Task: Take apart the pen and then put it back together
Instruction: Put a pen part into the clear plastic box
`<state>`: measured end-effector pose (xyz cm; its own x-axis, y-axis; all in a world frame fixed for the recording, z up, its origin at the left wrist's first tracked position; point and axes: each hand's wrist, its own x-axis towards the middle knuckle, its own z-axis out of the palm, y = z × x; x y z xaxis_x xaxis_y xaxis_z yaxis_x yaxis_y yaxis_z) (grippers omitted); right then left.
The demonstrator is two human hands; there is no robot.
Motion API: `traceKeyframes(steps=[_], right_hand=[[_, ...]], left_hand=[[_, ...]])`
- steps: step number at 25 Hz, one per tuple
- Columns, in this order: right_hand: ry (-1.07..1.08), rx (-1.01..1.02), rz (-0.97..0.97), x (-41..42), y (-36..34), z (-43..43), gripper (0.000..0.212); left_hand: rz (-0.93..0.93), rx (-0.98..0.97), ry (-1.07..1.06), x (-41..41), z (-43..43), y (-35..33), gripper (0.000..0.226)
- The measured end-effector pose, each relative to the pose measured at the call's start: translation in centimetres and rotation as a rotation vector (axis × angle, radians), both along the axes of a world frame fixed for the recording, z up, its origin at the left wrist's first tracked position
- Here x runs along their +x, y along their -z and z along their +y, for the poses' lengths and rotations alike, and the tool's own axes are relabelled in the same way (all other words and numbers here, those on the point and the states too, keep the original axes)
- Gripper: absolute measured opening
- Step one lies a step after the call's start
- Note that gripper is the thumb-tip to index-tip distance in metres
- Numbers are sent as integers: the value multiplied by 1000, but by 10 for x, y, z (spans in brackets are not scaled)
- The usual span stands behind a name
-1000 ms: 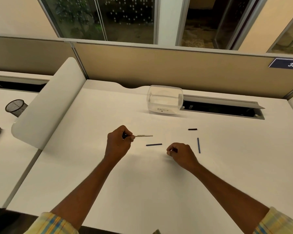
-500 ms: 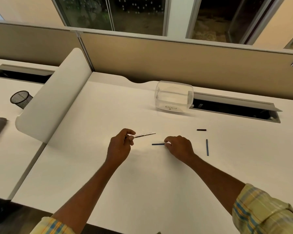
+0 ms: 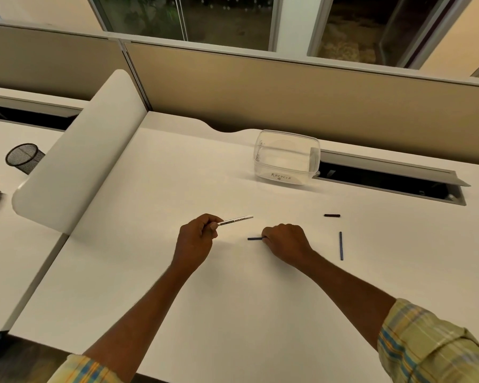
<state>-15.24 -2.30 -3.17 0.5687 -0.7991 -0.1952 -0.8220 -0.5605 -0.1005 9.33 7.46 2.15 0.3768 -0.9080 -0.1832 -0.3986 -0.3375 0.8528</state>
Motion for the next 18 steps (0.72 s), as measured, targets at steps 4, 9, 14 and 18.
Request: traceKeyframes(steps=[4, 9, 14, 18], right_hand=[[-17, -8, 21, 1, 2, -4, 24], [95, 31, -64, -5, -11, -20, 25], [237, -33, -183, -16, -41, -62, 22], [298, -99, -276, -19, -68, -106, 20]], left_hand=[[13, 3, 9, -4, -7, 2, 22], [27, 1, 12, -6, -16, 8, 23], [1, 7, 25, -9, -24, 16, 23], [23, 19, 29, -13, -31, 22, 23]])
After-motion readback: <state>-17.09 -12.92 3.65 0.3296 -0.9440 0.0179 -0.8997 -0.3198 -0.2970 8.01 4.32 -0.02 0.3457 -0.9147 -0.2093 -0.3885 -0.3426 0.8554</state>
